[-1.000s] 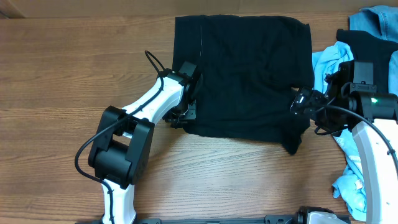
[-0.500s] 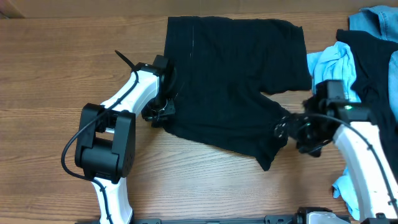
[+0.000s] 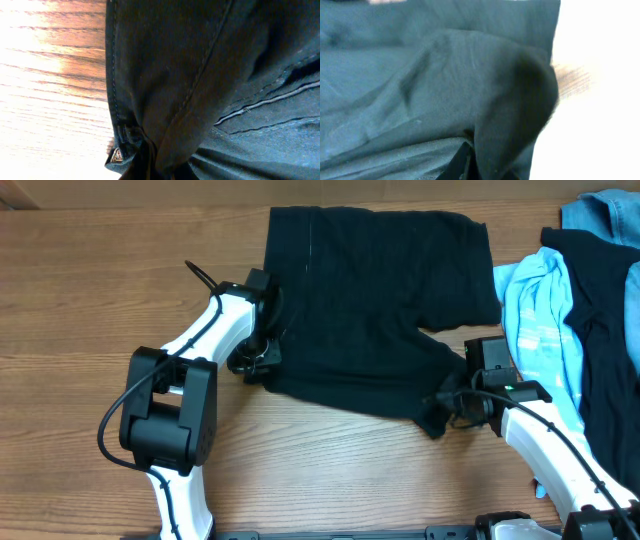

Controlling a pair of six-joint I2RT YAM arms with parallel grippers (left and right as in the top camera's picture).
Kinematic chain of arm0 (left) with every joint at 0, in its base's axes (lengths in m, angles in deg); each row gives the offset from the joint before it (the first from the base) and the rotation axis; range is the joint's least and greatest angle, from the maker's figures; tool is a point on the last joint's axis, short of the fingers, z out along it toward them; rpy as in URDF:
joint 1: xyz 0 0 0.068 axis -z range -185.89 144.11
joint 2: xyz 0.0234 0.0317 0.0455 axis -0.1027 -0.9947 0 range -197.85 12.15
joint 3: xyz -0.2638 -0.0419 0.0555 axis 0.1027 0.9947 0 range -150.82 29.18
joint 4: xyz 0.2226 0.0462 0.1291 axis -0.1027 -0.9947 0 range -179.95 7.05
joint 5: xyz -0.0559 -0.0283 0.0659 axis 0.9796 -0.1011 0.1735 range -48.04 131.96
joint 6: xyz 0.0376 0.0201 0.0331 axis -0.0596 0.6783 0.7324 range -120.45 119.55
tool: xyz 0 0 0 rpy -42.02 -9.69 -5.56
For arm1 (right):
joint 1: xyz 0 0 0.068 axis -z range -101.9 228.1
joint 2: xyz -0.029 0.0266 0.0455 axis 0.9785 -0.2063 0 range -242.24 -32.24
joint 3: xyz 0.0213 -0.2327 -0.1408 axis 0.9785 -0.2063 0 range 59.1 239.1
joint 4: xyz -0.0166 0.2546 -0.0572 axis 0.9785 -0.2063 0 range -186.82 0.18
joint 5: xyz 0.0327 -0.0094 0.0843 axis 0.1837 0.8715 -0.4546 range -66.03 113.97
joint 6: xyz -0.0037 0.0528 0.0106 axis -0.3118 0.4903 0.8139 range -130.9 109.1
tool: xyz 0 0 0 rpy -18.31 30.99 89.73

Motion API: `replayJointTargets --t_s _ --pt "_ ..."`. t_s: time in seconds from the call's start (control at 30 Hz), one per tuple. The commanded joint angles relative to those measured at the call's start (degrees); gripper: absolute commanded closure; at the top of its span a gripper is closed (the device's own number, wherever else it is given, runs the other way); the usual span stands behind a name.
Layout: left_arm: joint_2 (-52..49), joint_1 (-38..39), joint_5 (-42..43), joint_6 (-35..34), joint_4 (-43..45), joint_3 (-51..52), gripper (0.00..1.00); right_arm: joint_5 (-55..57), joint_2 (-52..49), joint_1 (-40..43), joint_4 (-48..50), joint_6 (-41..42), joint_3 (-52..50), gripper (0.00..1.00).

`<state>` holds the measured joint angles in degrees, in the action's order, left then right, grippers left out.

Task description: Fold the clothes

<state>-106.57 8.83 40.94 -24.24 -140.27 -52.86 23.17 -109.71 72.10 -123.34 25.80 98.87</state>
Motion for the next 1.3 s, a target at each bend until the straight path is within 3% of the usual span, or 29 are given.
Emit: replayJointTargets --t_s 0.0,0.03,0.07,0.1,0.13,0.2,0.33,0.4,0.5,0.67,0.83,0.93,0.97,1.0,1.17,1.27 --pt "-1.49 -3.19 -3.50 1.55 0.81 1.42 0.96 8.20 0.42 3.13 4.59 -6.40 0.22 0.91" --pt "-1.49 -3.58 -3.54 1.57 0.70 1.42 0.96 8.28 0.42 4.17 5.25 -7.19 0.70 0.91" --pt "-1.49 -3.96 -3.56 1.79 0.61 1.42 0.96 7.58 0.42 5.44 4.66 -7.30 1.81 0.68" --pt "-1.49 -4.28 -3.65 1.99 0.48 1.42 0.96 4.55 0.42 6.54 3.54 -9.73 3.13 0.33" --pt "-1.49 -4.46 -3.67 2.01 0.42 1.42 0.96 1.03 0.42 7.43 1.57 -11.69 4.52 0.20" --pt "-1.49 -4.68 -3.67 2.64 0.42 1.42 0.96 -3.85 0.46 8.04 -4.28 -13.35 7.39 0.15" --pt "-1.49 -4.68 -3.67 3.08 0.44 1.42 0.96 -16.65 1.07 7.58 -10.91 -15.78 8.61 0.19" --pt "-1.49 -4.68 -3.65 3.06 0.55 1.42 0.96 -16.81 1.07 4.98 -14.53 -15.69 7.93 0.21" --pt "-1.49 -4.66 -3.65 3.06 0.68 1.42 0.96 -10.49 1.07 -0.85 -16.17 -8.55 5.53 0.25" --pt "-1.49 -4.66 -3.65 3.28 0.96 1.42 0.96 -0.24 0.94 -5.86 -10.49 4.17 -2.08 0.39" --pt "-1.49 -4.63 -3.63 3.69 0.87 1.42 0.96 0.74 0.94 -5.88 1.07 5.35 -6.08 0.42" --pt "-1.49 -4.63 -3.67 3.91 0.87 1.42 0.96 0.72 0.96 -5.88 2.67 5.35 -6.05 0.65" --pt "-1.49 -4.66 -3.67 4.15 0.76 1.31 0.96 0.76 0.96 -5.81 2.62 5.33 -6.03 0.76" --pt "-1.49 -4.70 -3.67 4.24 0.39 0.94 0.96 0.70 0.96 -5.46 2.36 5.35 -5.81 0.94" --pt "-1.46 -5.35 -6.14 4.90 -8.09 -7.43 0.96 0.72 3.82 -0.07 -9.20 0.48 3.13 0.96" --pt "-0.39 -6.86 -6.93 6.19 -13.84 -14.62 0.96 -0.61 7.85 6.27 -22.60 -7.48 14.64 0.96"
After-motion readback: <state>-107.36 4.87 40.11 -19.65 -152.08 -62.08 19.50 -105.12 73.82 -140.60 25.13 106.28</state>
